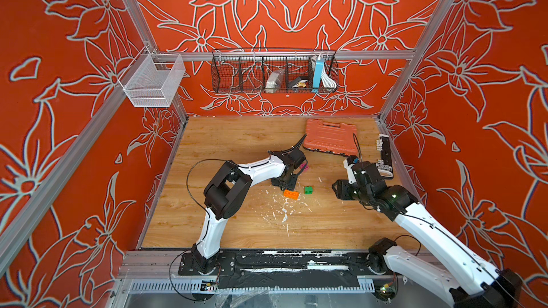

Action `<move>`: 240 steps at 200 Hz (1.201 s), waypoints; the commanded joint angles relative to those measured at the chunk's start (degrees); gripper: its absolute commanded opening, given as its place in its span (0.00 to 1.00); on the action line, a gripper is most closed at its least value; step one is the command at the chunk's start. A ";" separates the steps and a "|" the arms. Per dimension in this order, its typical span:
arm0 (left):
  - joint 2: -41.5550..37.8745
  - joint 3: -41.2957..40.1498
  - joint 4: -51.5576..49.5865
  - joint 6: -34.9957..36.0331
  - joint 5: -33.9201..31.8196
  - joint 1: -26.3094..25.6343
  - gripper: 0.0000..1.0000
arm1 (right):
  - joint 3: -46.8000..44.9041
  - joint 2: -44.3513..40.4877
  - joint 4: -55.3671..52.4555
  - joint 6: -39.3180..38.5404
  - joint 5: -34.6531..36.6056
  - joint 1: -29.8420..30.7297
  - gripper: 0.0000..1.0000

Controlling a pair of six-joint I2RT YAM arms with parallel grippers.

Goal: Assemble the letter r with lego
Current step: Pick up the lego brick from the center of the board, then place the lego brick at the center of the board.

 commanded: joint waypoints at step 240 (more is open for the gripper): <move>-40.86 -12.27 20.56 12.21 22.19 2.18 0.00 | 12.26 4.40 10.99 1.22 -16.30 -0.43 0.75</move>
